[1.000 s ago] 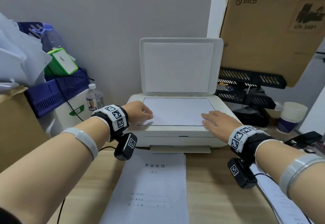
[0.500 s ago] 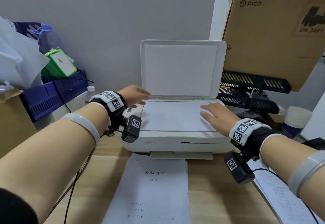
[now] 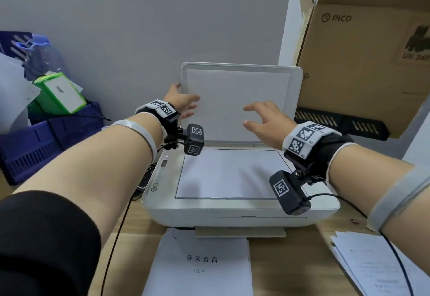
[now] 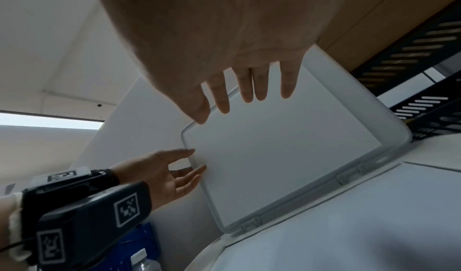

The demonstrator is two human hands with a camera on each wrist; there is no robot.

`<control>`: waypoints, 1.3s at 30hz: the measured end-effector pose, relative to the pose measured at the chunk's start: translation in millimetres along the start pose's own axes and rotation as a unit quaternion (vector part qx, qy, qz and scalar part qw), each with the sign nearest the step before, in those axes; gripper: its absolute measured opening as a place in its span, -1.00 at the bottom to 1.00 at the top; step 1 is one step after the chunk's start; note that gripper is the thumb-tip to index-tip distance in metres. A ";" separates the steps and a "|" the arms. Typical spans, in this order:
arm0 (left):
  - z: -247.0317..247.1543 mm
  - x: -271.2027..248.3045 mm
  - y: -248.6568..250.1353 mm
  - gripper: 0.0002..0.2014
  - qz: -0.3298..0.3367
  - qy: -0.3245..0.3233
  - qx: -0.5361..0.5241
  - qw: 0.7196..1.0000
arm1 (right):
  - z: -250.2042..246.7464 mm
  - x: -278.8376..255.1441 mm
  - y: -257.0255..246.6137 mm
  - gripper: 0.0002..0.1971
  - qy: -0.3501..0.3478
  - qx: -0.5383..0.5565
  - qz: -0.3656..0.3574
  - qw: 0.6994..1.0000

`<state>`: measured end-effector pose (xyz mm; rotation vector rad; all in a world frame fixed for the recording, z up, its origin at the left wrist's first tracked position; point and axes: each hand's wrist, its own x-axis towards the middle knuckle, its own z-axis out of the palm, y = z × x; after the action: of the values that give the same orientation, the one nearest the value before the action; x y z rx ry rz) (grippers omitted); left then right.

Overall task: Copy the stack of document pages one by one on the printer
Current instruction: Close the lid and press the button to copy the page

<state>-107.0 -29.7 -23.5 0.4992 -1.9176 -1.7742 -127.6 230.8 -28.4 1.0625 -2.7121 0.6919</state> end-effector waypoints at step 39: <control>-81.2 -165.6 -86.6 -0.49 -0.194 -0.045 0.230 0.953 | 120.9 -80.5 15.0 -0.45 -0.098 -0.122 -0.080 0.984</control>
<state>70.3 -11.0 -122.1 1.0332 -2.4414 -1.5765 -74.6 232.5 -164.4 1.3259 -2.7367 0.2332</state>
